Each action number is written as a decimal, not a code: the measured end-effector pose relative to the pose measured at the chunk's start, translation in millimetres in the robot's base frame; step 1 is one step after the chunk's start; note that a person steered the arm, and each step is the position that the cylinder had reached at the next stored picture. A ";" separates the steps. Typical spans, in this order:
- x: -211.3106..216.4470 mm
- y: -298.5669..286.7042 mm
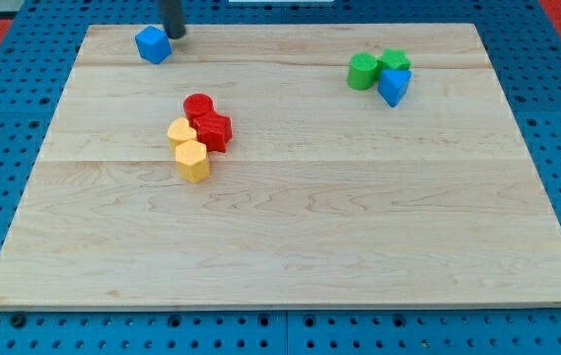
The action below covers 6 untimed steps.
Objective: Place your arm towards the top right corner of the board
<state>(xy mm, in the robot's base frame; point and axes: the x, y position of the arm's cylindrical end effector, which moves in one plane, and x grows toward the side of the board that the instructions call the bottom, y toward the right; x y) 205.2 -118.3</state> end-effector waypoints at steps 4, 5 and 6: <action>-9.8 159.3; -12.1 273.5; 17.7 356.7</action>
